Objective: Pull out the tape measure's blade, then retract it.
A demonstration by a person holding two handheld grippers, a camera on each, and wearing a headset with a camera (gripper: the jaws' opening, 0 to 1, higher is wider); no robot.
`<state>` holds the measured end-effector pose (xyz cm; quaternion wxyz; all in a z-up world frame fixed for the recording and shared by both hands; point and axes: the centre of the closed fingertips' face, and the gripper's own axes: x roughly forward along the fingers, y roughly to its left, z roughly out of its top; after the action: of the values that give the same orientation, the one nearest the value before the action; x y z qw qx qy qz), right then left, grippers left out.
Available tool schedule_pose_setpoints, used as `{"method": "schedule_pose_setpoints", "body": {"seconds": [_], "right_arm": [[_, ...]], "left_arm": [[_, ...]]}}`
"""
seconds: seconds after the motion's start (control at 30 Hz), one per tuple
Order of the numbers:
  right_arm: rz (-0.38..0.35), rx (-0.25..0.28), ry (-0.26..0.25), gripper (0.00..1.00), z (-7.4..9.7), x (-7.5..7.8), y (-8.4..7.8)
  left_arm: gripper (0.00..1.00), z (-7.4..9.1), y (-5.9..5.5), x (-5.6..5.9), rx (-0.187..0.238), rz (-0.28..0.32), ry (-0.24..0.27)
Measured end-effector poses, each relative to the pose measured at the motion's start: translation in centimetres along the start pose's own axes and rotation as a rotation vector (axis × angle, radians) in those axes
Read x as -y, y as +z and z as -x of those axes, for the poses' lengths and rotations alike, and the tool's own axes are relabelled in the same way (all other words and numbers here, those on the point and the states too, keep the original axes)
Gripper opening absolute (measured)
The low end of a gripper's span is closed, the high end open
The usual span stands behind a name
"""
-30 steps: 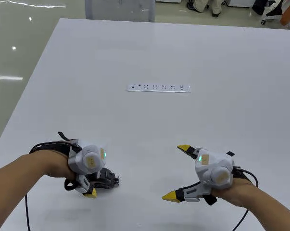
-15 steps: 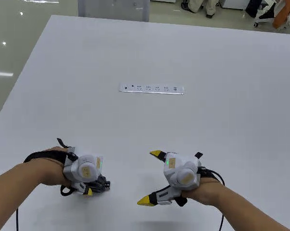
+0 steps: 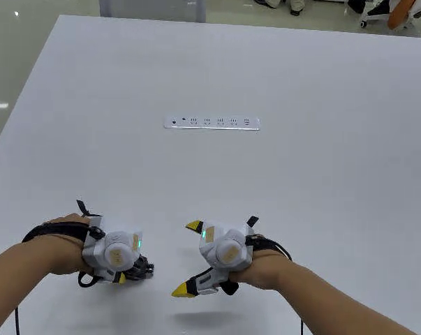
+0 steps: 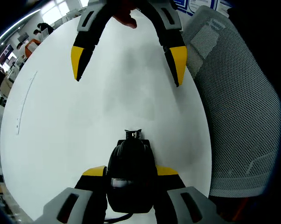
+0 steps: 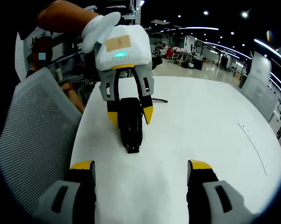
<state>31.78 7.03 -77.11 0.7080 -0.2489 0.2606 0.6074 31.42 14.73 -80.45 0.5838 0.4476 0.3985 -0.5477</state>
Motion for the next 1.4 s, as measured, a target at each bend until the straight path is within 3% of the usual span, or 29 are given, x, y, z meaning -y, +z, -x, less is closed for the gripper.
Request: {"method": "schedule_pose_setpoints", "body": {"seconds": [0.2,0.27,0.67,0.9,1.0,1.13,1.27,1.4], "right_arm": [[-0.038,-0.014,0.011,0.69,-1.9,-0.3,-0.2],[-0.039,-0.041,0.018,0.66,-2.5,-0.4,-0.7],[0.026,-0.064,0.070,0.44,-5.7,-1.6,-0.4],[0.050,-0.103,0.048,0.25,-7.2,-1.5,-1.1],[0.033,-0.094,0.040,0.23,-7.5,-1.1,-0.6],[0.070,-0.092,0.070,0.18,-7.6,-1.5,-0.5],[-0.003,-0.105,0.108,0.15,-7.7,-1.6,-0.6],[0.039,-0.122,0.127,0.15,-7.7,-1.7,-0.4]], "left_arm": [[0.35,0.0,0.0,-0.2,0.004,0.023,0.010],[0.35,0.0,0.0,-0.2,0.008,0.027,0.008],[0.35,0.0,0.1,-0.3,0.032,0.036,0.004],[0.35,0.0,0.1,-0.2,0.032,0.037,-0.003],[0.35,0.0,0.1,-0.2,0.030,0.037,-0.004],[0.35,0.0,0.1,-0.2,0.033,0.038,-0.004],[0.35,0.0,0.1,-0.2,0.035,0.035,-0.004],[0.35,0.0,0.1,-0.2,0.030,0.031,-0.004]]}}
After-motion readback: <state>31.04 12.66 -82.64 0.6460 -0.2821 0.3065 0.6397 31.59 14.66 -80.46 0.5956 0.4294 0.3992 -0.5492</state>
